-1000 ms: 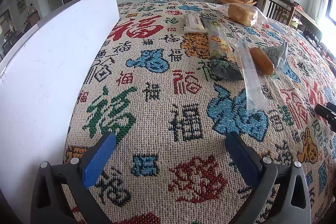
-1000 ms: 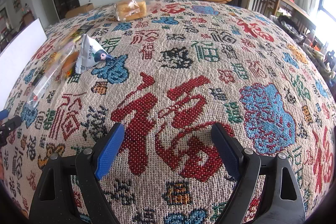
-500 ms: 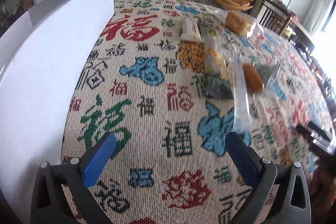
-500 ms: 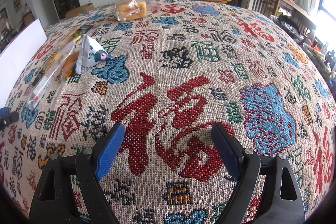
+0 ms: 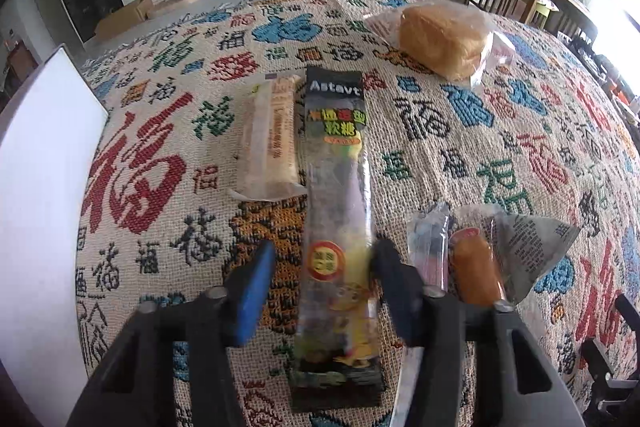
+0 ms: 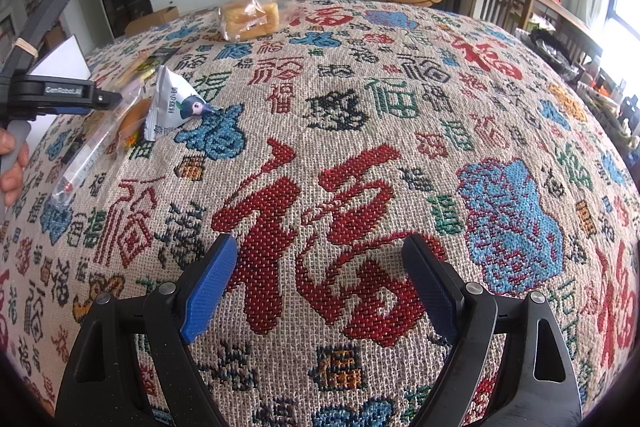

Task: Organize snacks
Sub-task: 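Lower the left tool onto the yellow Astavt candy stick and close on it, then hold the candy stick in the left tool while the right tool grasps the clear plastic tube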

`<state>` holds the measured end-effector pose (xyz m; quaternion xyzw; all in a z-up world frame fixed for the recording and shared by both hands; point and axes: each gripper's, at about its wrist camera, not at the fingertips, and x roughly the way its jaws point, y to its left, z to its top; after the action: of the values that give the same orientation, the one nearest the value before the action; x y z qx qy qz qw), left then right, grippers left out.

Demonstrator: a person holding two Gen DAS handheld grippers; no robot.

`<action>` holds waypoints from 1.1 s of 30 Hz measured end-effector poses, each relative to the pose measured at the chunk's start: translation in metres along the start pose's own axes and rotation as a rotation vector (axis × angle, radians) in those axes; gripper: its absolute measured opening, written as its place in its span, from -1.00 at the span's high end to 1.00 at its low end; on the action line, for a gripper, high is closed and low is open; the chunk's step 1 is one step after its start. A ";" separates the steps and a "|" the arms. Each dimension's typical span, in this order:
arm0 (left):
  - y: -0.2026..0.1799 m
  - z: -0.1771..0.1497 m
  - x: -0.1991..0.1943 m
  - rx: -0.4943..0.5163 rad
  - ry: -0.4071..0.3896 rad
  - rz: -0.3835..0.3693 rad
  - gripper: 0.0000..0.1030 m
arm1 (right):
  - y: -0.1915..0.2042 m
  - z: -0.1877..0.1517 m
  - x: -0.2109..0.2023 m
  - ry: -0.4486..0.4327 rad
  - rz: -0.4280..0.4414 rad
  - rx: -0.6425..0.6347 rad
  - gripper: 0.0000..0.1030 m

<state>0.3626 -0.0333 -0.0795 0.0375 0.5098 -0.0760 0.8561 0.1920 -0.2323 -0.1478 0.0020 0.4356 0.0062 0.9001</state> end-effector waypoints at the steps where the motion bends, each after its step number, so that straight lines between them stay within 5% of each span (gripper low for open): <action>1: 0.002 -0.003 -0.002 -0.003 -0.015 -0.007 0.54 | 0.000 0.000 0.001 0.000 0.002 0.000 -0.71; 5: 0.018 -0.031 -0.023 -0.086 -0.026 -0.047 0.61 | 0.000 0.001 0.001 0.001 0.004 0.000 -0.71; 13: 0.035 -0.160 -0.104 -0.156 -0.027 -0.095 0.57 | 0.001 0.000 0.000 0.001 0.004 0.000 -0.72; 15: 0.036 -0.181 -0.112 -0.156 -0.031 -0.087 0.21 | 0.001 0.000 0.001 0.001 0.003 0.000 -0.71; 17: 0.037 -0.188 -0.112 -0.147 -0.045 -0.074 -0.65 | 0.001 0.000 0.001 0.001 0.004 0.000 -0.71; 26: 0.048 -0.186 -0.088 -0.103 -0.149 0.069 -0.75 | 0.001 0.000 0.001 0.001 0.004 0.000 -0.71; 33: 0.044 -0.184 -0.085 -0.078 -0.126 0.060 -1.00 | 0.001 0.000 0.001 0.001 0.003 -0.001 -0.72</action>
<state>0.1705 0.0435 -0.0937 0.0145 0.4562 -0.0326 0.8892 0.1924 -0.2318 -0.1482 0.0021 0.4362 0.0080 0.8998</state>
